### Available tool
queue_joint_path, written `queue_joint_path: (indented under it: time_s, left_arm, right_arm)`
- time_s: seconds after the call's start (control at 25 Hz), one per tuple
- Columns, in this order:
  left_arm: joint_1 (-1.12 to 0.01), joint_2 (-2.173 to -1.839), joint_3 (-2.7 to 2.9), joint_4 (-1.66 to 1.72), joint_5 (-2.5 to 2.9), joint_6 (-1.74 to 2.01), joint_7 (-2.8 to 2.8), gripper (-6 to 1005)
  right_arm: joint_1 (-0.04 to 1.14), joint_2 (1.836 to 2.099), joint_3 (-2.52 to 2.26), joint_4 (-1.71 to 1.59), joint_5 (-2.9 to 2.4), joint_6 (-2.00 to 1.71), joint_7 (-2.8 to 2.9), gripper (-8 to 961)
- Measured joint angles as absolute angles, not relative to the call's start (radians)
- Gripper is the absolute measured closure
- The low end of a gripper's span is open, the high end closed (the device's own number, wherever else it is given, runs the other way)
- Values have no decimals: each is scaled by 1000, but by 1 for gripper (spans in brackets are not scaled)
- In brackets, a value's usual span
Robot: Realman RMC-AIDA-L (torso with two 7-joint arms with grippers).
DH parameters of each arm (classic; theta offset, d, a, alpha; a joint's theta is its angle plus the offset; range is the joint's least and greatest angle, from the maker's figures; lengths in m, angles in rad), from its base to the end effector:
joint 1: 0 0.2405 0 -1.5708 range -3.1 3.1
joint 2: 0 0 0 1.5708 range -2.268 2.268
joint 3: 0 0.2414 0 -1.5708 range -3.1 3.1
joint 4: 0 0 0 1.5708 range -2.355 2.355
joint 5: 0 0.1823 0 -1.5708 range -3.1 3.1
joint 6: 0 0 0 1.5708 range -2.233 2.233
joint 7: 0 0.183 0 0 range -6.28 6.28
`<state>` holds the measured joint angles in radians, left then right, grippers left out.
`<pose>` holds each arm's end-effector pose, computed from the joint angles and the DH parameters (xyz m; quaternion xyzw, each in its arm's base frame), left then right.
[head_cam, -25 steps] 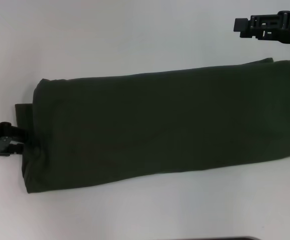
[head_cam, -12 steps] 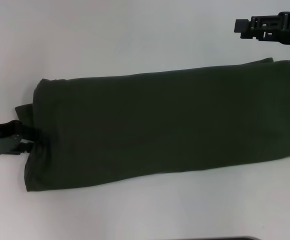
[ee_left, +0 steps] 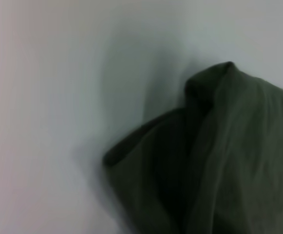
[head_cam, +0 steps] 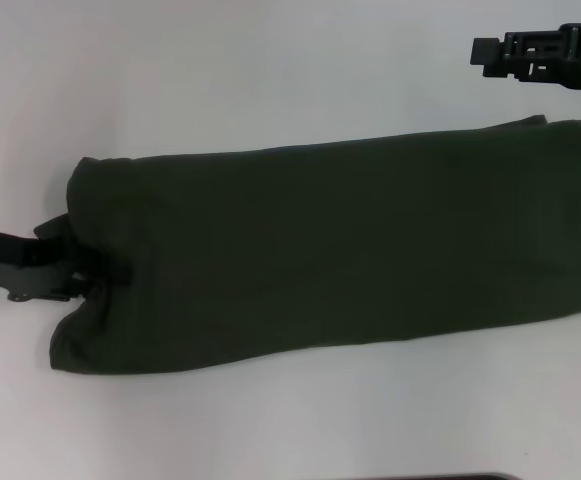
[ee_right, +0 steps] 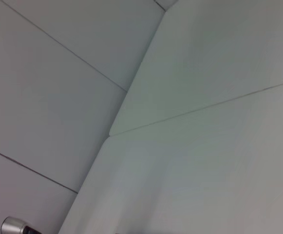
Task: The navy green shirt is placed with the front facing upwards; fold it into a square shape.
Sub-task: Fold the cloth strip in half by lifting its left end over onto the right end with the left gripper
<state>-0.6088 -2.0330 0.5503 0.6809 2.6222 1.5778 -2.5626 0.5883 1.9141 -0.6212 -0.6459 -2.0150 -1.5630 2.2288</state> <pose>-0.2922 0.2920 -0.0242 -0.6905 -0.7204 -0.0251 0.0600 0.2351 0.3518 0.0400 -0.7856 0.5517 0.2646 0.0915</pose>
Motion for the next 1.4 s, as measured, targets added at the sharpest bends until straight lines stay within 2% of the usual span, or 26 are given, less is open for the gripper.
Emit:
queue_joint_path:
  time_s: [0.52, 0.76, 1.04, 1.4]
  left_arm:
    - [-632, -2038, 594, 692, 2618, 1577, -2563, 636]
    - [-632, -2032, 595, 692, 2614, 1586, -2561, 853]
    - [-626, -2018, 590, 692, 2608, 1610, -2540, 882]
    - [-588, -1964, 549, 713, 2605, 1609, -2551, 882]
  right_arm:
    - [587, 1914, -594, -646, -2015, -1568, 2229, 427]
    - [592, 1914, -594, -647, -2016, -1569, 2229, 427]
    - [594, 1914, -594, -647, -2016, -1565, 2229, 427]
    - [593, 1914, -591, -647, -2016, -1561, 2229, 426]
